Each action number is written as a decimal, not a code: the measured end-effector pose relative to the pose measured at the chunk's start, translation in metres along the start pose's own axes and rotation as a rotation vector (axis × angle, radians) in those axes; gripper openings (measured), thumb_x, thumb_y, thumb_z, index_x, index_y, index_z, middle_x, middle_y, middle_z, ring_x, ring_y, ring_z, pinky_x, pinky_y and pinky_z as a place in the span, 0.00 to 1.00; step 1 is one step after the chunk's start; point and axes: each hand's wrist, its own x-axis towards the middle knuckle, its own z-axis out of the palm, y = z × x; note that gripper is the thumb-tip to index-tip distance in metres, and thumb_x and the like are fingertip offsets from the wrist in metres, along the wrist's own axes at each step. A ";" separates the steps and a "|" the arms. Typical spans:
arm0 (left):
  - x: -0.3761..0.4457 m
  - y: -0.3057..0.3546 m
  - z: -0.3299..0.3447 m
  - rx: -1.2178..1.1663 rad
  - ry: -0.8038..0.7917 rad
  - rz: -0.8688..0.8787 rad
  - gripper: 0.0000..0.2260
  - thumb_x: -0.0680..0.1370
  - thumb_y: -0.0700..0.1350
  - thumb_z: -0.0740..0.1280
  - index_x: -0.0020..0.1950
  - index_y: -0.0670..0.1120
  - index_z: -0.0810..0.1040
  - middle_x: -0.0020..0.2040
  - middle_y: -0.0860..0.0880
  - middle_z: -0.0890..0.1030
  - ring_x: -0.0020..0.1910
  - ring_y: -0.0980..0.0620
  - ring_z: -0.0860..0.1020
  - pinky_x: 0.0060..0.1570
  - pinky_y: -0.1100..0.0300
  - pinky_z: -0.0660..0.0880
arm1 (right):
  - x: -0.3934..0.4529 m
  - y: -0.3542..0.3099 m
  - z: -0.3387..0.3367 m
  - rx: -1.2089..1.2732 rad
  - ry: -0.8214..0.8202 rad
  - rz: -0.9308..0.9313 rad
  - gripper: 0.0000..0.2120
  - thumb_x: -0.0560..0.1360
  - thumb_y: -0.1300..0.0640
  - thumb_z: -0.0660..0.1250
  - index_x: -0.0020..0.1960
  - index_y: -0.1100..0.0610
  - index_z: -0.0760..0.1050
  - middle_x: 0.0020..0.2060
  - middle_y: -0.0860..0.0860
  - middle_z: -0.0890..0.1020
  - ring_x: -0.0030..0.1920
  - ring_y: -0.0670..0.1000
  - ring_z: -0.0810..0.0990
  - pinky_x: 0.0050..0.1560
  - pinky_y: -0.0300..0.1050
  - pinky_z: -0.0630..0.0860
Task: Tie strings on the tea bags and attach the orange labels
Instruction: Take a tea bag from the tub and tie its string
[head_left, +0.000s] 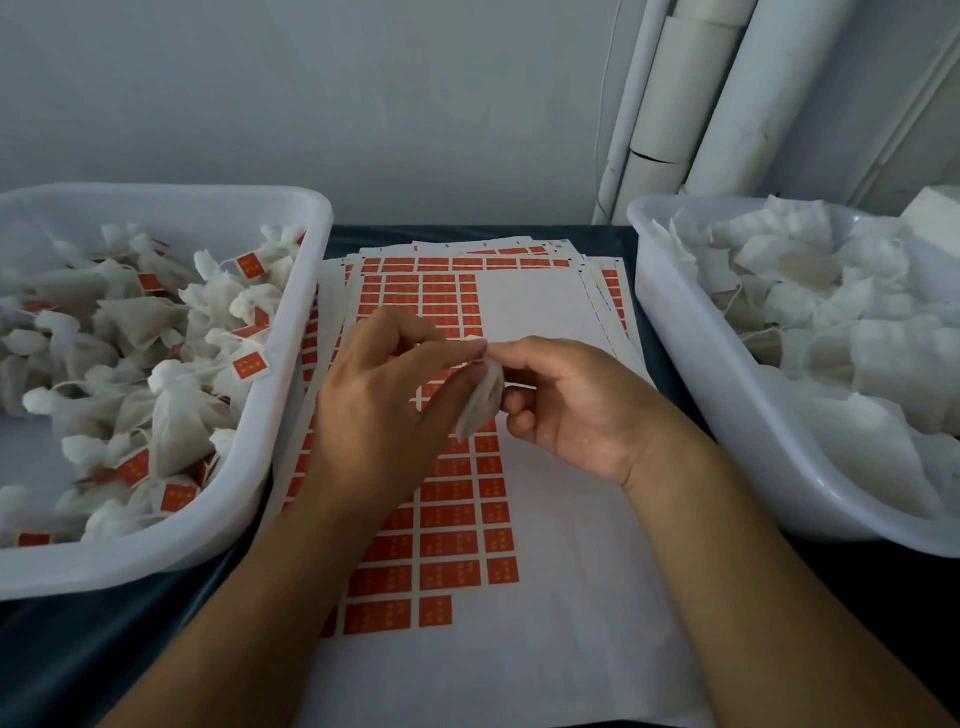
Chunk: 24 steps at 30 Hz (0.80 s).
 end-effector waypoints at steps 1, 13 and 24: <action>0.000 -0.001 0.001 0.002 0.010 -0.009 0.11 0.77 0.47 0.72 0.53 0.40 0.87 0.47 0.42 0.83 0.44 0.47 0.80 0.40 0.56 0.80 | 0.000 0.001 0.000 -0.024 0.004 -0.003 0.12 0.82 0.53 0.66 0.54 0.58 0.85 0.41 0.52 0.81 0.33 0.45 0.75 0.32 0.36 0.73; -0.004 -0.006 0.008 0.094 -0.166 -0.235 0.16 0.79 0.58 0.62 0.53 0.48 0.83 0.54 0.51 0.77 0.48 0.54 0.76 0.44 0.61 0.74 | 0.004 0.006 0.006 -0.332 0.147 -0.067 0.10 0.81 0.50 0.68 0.45 0.53 0.83 0.34 0.50 0.78 0.31 0.46 0.73 0.33 0.37 0.74; -0.001 0.000 0.008 -0.324 -0.396 -0.574 0.13 0.85 0.46 0.57 0.42 0.50 0.74 0.34 0.57 0.77 0.34 0.62 0.75 0.31 0.73 0.71 | 0.007 0.008 0.007 -0.524 0.217 -0.254 0.13 0.81 0.47 0.67 0.48 0.56 0.81 0.32 0.47 0.82 0.28 0.43 0.77 0.33 0.32 0.74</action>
